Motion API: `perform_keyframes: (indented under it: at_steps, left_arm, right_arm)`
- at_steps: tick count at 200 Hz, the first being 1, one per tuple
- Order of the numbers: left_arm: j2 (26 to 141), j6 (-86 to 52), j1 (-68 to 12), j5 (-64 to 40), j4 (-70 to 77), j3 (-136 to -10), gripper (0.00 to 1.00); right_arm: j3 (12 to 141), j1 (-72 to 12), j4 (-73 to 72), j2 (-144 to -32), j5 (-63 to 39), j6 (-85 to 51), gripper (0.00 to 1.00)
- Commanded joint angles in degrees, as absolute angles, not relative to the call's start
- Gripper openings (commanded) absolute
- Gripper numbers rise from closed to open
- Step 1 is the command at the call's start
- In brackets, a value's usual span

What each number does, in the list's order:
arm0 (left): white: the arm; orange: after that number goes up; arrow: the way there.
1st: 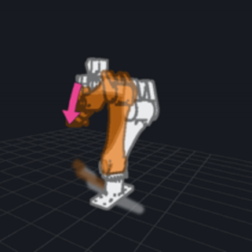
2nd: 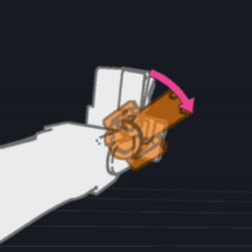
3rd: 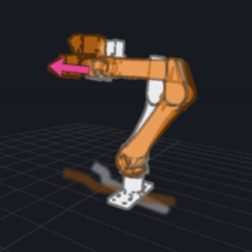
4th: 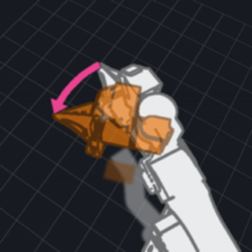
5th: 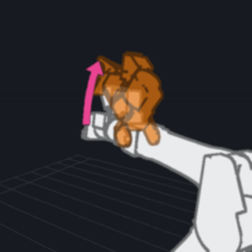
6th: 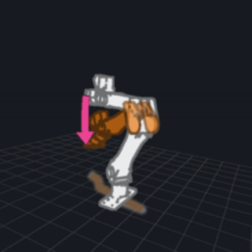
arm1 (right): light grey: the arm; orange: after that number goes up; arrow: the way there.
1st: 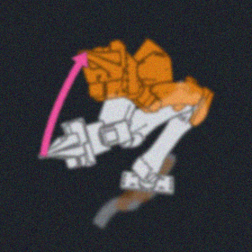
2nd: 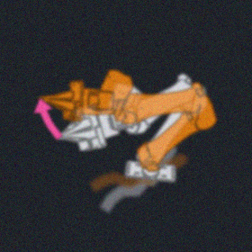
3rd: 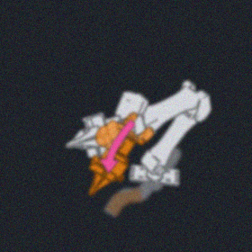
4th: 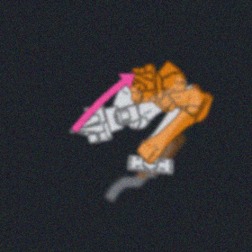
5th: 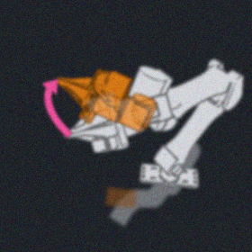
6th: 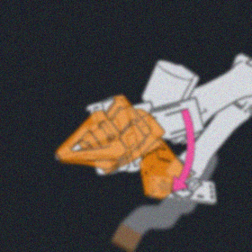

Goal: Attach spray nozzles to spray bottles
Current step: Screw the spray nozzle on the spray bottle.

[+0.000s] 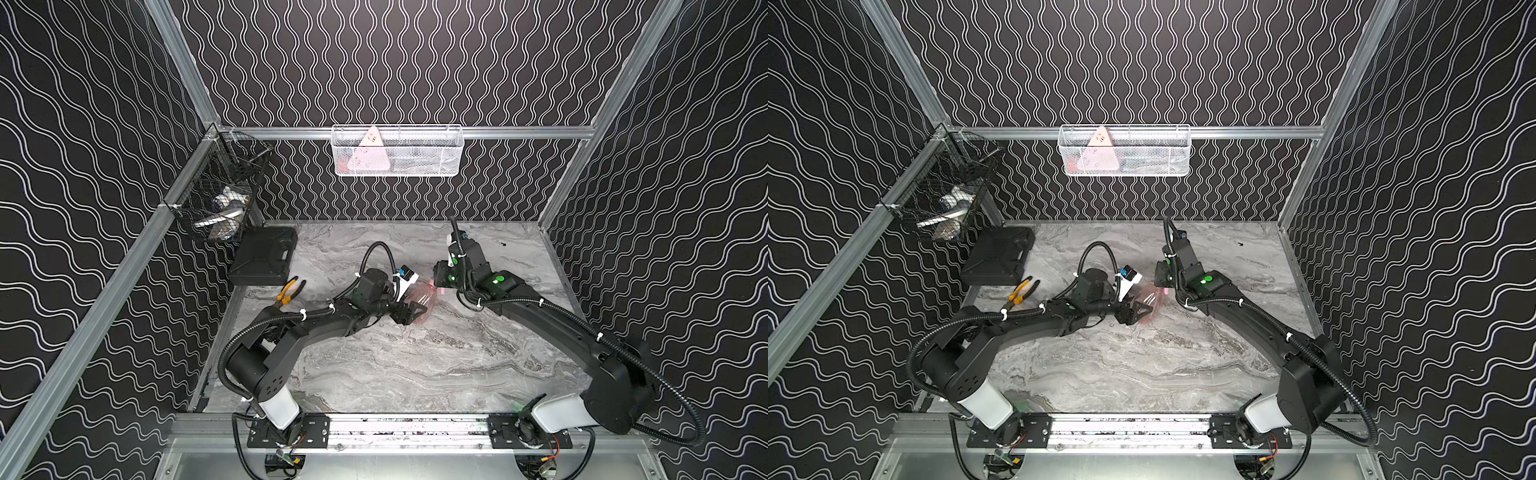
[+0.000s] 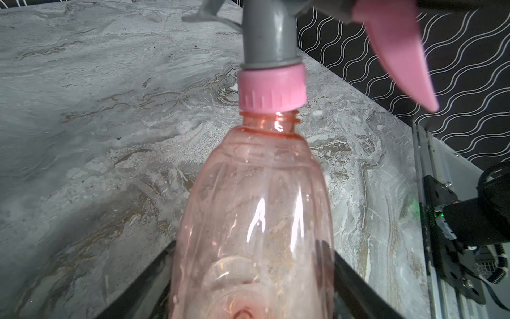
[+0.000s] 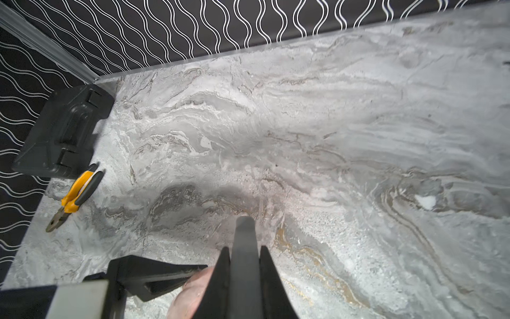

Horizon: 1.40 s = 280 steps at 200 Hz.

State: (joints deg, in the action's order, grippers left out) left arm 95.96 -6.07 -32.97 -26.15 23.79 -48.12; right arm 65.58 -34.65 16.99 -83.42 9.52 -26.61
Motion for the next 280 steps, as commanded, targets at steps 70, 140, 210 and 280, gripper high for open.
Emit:
perform_keyframes:
  at_steps: [70,140,210,280]
  left_arm:
    - [97.0,-3.6,-37.8,-11.4,34.5,-45.6,0.2]
    - [99.6,-5.0,-41.1,-2.4,39.4,-42.3,0.18]
    - [100.8,-6.1,-41.7,-2.5,38.4,-41.5,0.23]
    - [94.7,-1.9,-41.7,-0.3,7.4,-57.6,0.84]
  right_arm:
    - [58.0,-28.7,17.4,-83.9,-1.7,-37.4,0.14]
    - [51.8,-26.4,14.1,-89.1,-7.0,-53.2,0.16]
    - [49.3,-23.6,10.7,-90.1,-9.1,-56.2,0.16]
    - [56.1,-22.7,17.5,-91.1,-4.1,-45.7,0.18]
